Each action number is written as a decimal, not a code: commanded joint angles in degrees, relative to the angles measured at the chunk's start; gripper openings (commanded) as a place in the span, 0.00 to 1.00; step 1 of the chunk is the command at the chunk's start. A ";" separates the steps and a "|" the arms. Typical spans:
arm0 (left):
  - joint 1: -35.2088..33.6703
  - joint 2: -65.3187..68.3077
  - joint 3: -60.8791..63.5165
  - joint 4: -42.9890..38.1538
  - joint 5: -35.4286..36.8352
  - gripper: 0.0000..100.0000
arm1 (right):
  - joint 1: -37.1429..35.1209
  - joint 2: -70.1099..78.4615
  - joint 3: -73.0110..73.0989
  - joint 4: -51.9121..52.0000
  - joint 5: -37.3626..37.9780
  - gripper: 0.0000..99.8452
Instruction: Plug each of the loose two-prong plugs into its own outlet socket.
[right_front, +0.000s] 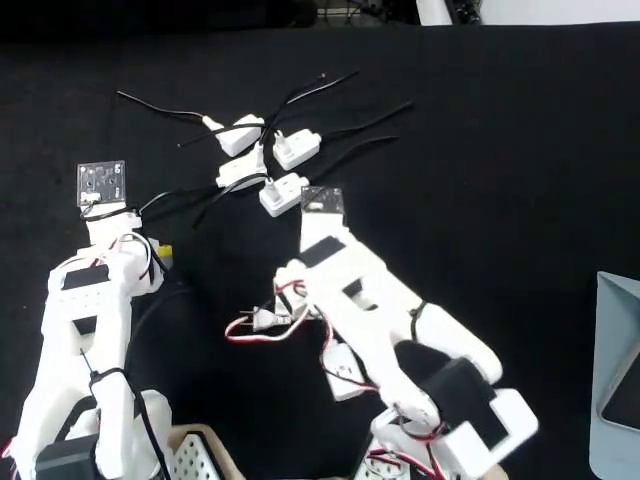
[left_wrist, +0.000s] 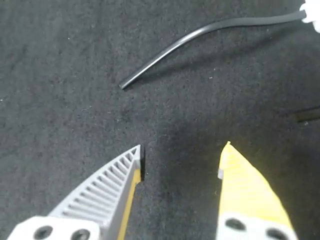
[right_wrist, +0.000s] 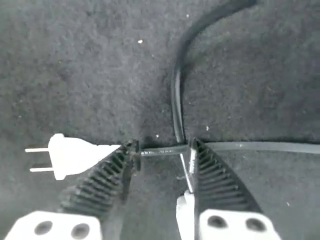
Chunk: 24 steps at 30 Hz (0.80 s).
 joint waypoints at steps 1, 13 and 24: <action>-0.40 -1.14 -0.40 -1.23 -0.62 0.25 | -0.44 -1.01 2.59 -4.92 -0.09 0.15; -0.31 -1.14 -0.40 -1.23 -0.62 0.25 | 7.12 -5.67 -7.87 12.40 3.08 0.15; -0.31 -1.14 -0.40 -1.23 -0.62 0.25 | 14.15 -7.43 1.63 5.36 5.71 0.15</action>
